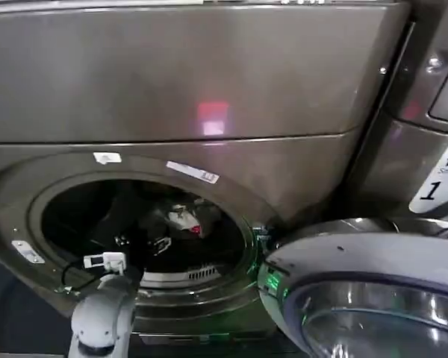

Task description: Grasp the clothes from the dryer.

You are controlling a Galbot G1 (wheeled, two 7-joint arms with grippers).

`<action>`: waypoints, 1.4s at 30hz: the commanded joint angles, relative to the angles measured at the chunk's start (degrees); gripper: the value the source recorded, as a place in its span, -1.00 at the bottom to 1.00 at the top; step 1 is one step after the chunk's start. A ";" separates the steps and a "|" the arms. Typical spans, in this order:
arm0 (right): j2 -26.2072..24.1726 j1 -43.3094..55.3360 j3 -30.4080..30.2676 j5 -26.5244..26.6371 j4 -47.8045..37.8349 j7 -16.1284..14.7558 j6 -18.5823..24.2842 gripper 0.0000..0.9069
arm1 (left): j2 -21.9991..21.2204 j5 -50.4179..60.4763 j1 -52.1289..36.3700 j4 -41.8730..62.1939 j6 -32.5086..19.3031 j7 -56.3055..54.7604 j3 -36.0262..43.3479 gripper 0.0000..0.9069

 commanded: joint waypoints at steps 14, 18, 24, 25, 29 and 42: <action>-0.34 0.18 -2.18 -1.34 1.21 0.03 0.77 1.00 | -0.34 73.12 -21.96 18.61 -38.29 55.80 -4.19 1.00; -0.45 0.33 -2.43 -1.51 1.30 0.04 0.94 1.00 | -0.27 72.29 -24.74 22.79 -42.26 62.00 -3.73 1.00; -0.46 0.66 -3.03 -1.93 1.30 0.07 1.26 1.00 | -0.35 72.25 -26.71 27.24 -43.83 65.88 -3.13 1.00; -0.45 0.82 -3.01 -2.08 1.45 0.16 1.30 1.00 | -0.25 72.73 -26.73 27.32 -43.84 66.41 -3.00 1.00; -0.33 1.26 -3.68 -2.58 1.18 0.06 1.61 1.00 | 0.11 71.72 -28.01 28.93 -44.35 66.92 -2.71 1.00; -0.14 2.53 -5.31 -3.79 1.65 0.07 1.98 1.00 | 0.44 65.91 -29.77 34.75 -43.33 65.46 -1.98 1.00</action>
